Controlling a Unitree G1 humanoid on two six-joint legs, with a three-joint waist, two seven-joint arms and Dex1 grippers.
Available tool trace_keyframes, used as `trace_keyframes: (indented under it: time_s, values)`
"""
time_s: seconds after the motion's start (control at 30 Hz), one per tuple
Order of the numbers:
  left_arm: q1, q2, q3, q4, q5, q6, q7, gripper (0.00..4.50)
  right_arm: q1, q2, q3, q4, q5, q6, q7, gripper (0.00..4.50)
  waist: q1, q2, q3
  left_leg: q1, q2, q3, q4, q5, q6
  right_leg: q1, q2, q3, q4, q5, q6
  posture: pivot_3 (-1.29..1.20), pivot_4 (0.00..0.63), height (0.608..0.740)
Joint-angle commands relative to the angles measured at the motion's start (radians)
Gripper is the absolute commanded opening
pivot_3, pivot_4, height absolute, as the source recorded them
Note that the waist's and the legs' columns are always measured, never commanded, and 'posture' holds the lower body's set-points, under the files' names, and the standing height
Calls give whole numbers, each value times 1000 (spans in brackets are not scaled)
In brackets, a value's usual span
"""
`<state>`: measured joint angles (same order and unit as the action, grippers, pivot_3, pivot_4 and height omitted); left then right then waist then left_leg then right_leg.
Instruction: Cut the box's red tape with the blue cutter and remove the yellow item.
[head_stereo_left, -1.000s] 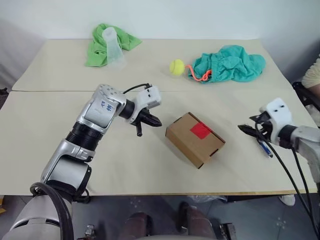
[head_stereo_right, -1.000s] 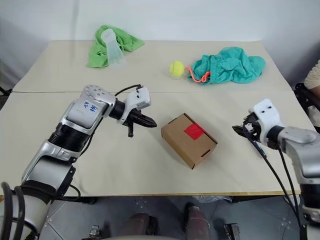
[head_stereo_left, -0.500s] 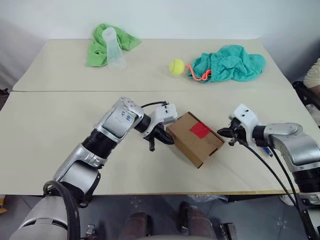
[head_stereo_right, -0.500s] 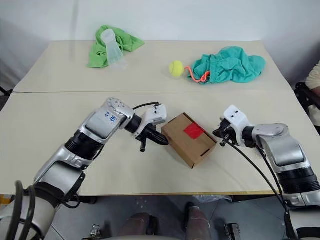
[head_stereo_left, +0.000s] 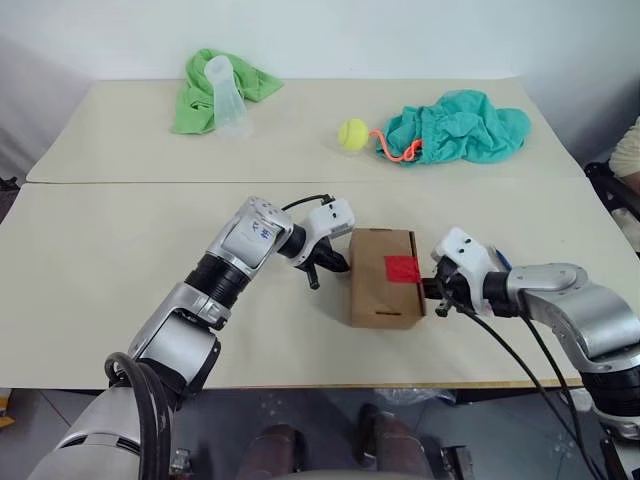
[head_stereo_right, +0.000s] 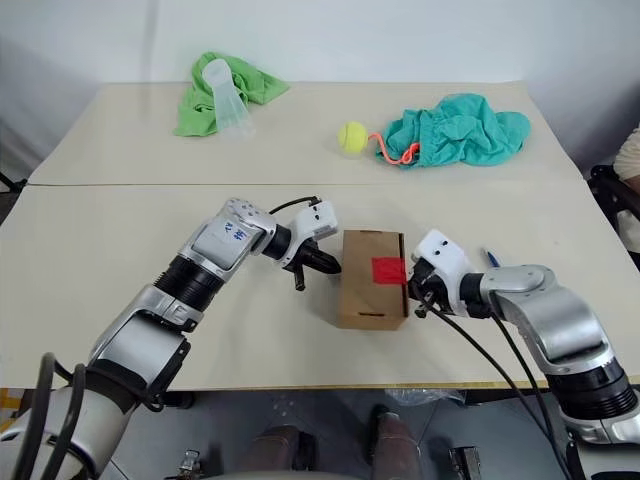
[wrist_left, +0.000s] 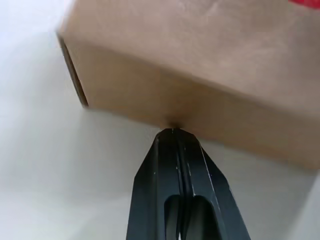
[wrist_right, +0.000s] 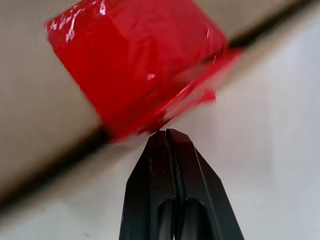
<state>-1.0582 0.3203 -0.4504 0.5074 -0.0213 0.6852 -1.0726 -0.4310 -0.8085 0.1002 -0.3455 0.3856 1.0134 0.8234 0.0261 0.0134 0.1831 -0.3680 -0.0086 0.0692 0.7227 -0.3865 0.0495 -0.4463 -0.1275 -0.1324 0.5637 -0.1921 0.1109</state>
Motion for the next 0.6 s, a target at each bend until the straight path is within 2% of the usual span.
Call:
trace_keyframes:
  time_s: [0.03, 0.6]
  values:
    - [-33, 15, 7, 3, 21, -28, -14, 0, -7, 15, -21, -57, 21, 20, -27, 28, 0, 0, 0, 0, 0, 0, 0, 0, 0, 0, 0, 0, 0, 0, 0, 0, 150, 740]
    - [11, 54, -17, -172, 11, 41, -130, 0, -46, 42, 21, -36, 14, 11, -63, 28, -1, 0, 0, 0, 0, 1, 1, 0, 0, 0, 0, 0, 1, 0, 0, 0, 150, 740]
